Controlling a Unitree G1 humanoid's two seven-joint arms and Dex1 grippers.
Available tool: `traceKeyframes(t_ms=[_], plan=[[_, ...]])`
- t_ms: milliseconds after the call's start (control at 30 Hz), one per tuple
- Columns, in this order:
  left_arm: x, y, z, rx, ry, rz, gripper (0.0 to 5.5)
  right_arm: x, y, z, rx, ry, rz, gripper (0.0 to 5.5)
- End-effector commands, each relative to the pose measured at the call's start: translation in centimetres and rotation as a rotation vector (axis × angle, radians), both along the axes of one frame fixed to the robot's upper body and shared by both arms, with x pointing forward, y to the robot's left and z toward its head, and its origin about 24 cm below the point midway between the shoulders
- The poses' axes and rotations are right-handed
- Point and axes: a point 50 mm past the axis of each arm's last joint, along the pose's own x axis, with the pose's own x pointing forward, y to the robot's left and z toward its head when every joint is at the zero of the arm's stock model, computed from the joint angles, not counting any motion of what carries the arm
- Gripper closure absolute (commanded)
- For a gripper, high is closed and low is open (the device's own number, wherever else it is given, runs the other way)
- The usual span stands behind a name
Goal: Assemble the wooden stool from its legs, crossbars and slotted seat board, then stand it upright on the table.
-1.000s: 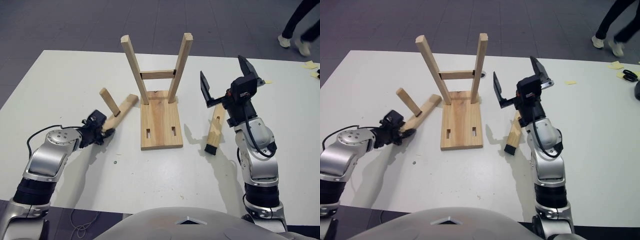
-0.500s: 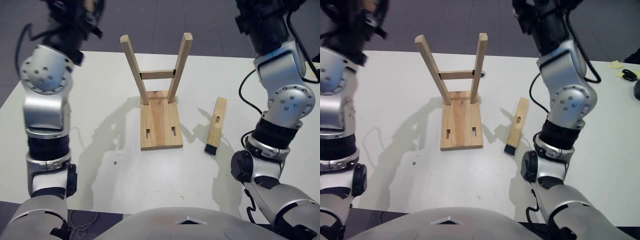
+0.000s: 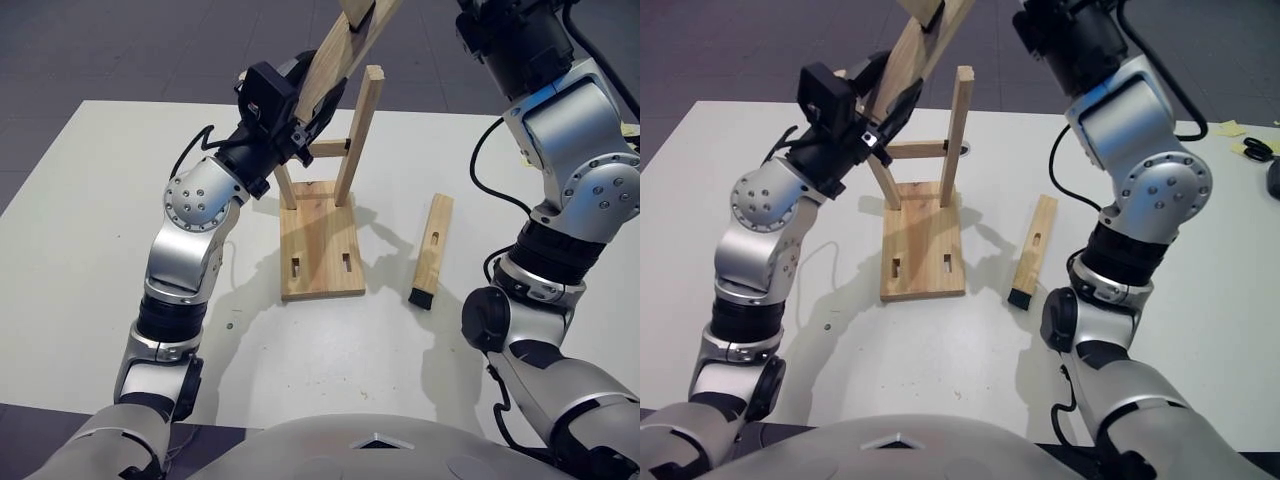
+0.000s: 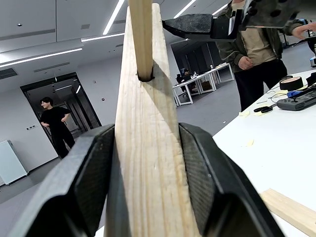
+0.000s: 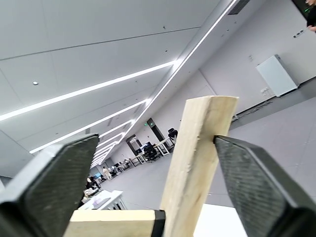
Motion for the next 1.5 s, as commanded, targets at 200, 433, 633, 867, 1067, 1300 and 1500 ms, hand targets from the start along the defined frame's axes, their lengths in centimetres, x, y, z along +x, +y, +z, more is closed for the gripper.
traceKeyframes(t_ms=[200,433,633,867,1067,1300,1500], plan=[[-0.8,-0.9,0.9,-0.035,-0.031,-0.036,3.46,0.2,-0.8,-2.1,-0.107,0.047,-0.070,0.20],[-1.2,-1.2,-0.7,0.077,0.021,-0.093,3.46,0.1,-0.8,-1.4,-0.007,0.068,-0.008,0.79],[-1.1,-1.6,-0.8,0.080,0.017,-0.101,3.46,-0.6,-0.9,-1.5,0.039,0.103,0.072,1.73],[-1.2,-2.1,-0.7,0.079,0.029,-0.155,3.46,-1.3,-0.8,-1.9,0.042,0.113,0.117,2.86],[-1.6,-1.7,-0.6,0.032,0.083,-0.205,3.46,-1.9,-0.6,-1.7,0.034,0.087,0.155,3.87],[-2.0,-1.6,-0.4,0.038,0.095,-0.225,3.46,-1.8,-0.6,-2.7,-0.064,0.085,0.054,4.43],[-1.9,-0.8,-0.1,0.067,0.096,-0.193,2.61,-1.0,-0.9,-4.7,-0.191,0.122,-0.137,4.47]])
